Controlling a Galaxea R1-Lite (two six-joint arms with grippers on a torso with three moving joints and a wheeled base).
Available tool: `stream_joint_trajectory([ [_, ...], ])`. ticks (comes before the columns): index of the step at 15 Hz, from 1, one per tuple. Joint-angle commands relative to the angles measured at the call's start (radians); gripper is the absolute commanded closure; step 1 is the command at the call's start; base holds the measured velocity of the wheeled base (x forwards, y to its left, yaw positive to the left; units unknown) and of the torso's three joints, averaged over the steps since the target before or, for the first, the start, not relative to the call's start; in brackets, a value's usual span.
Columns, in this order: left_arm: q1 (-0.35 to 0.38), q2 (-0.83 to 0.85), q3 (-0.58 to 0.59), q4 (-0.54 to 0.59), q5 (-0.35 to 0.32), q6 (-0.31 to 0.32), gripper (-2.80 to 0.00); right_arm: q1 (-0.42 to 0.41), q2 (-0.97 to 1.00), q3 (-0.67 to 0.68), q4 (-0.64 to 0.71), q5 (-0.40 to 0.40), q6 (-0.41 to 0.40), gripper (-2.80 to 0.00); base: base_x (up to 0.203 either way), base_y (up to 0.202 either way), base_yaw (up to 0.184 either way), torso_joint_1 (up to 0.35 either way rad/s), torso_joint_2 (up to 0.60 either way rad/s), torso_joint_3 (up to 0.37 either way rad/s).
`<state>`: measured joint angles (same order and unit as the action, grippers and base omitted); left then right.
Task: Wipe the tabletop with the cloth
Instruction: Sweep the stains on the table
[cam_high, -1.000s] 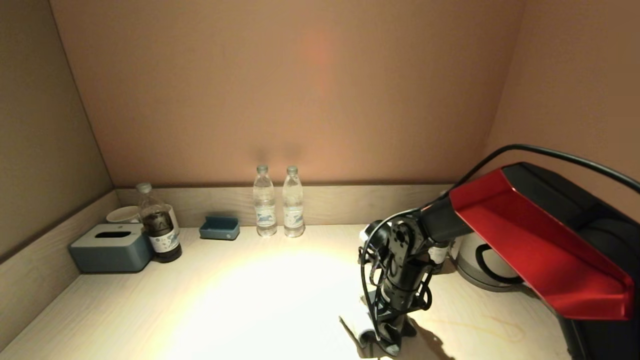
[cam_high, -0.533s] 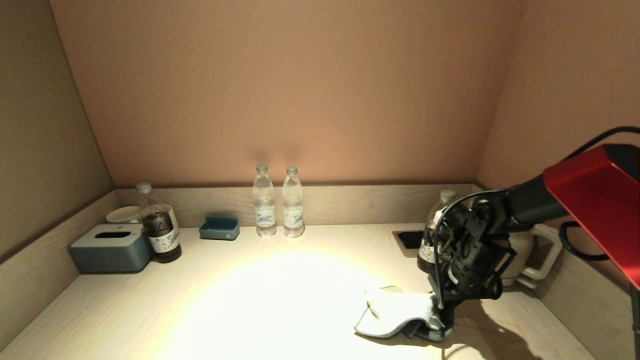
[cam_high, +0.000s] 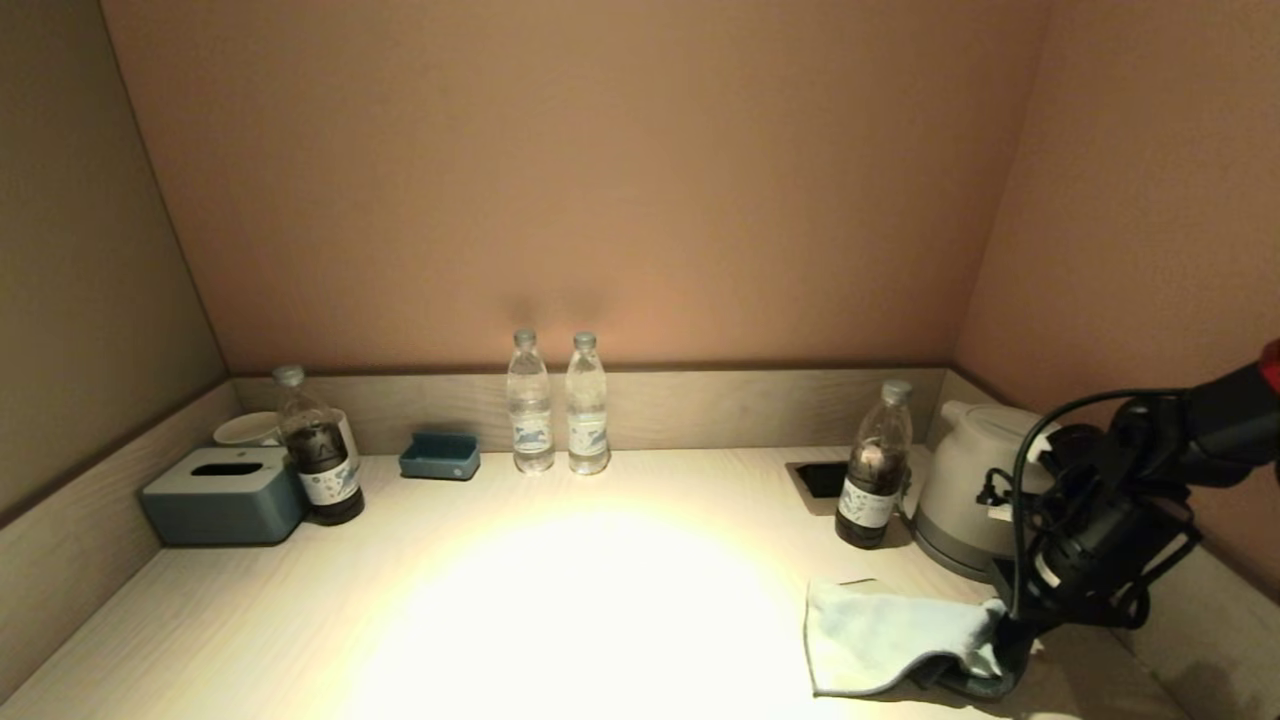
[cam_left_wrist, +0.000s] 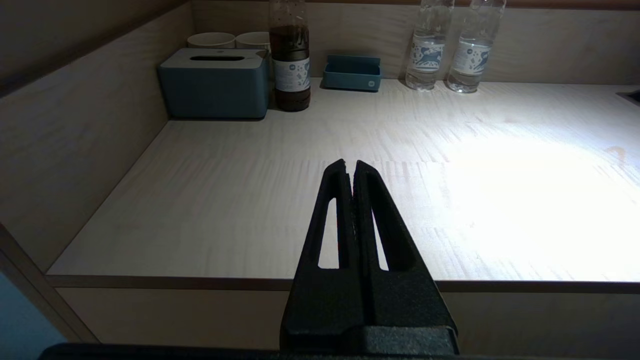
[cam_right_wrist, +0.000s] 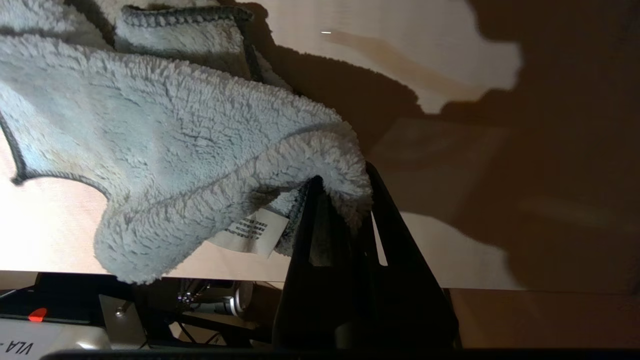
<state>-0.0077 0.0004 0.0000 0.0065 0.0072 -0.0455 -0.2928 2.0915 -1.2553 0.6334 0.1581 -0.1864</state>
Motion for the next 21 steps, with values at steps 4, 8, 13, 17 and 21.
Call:
stream_joint_trajectory([
  [4,0.0,0.0,0.0,0.0,0.0,0.0,0.0,-0.14,-0.057,0.017,0.013,0.011,-0.17,0.0,0.0,0.0,0.0,0.0,0.0,0.0],
  [8,0.0,0.0,0.0,0.001,0.0,0.0,0.0,-0.137,-0.059,0.033,0.0,0.0,-0.18,0.0,0.0,0.0,0.0,0.0,0.0,0.0],
  [13,0.0,0.0,0.0,0.0,0.0,0.0,0.0,-0.132,-0.07,0.06,-0.057,-0.034,-0.263,0.0,0.0,0.0,0.0,0.0,0.0,0.0],
  [17,0.0,0.0,0.0,0.0,0.0,0.0,0.0,-0.127,-0.162,0.157,-0.281,0.047,-0.382,0.0,0.0,0.0,0.0,0.0,0.0,0.0],
  [21,0.0,0.0,0.0,0.001,0.0,0.0,0.0,-0.055,-0.195,0.11,-0.285,0.219,-0.382,0.0,0.0,0.0,0.0,0.0,0.0,0.0],
])
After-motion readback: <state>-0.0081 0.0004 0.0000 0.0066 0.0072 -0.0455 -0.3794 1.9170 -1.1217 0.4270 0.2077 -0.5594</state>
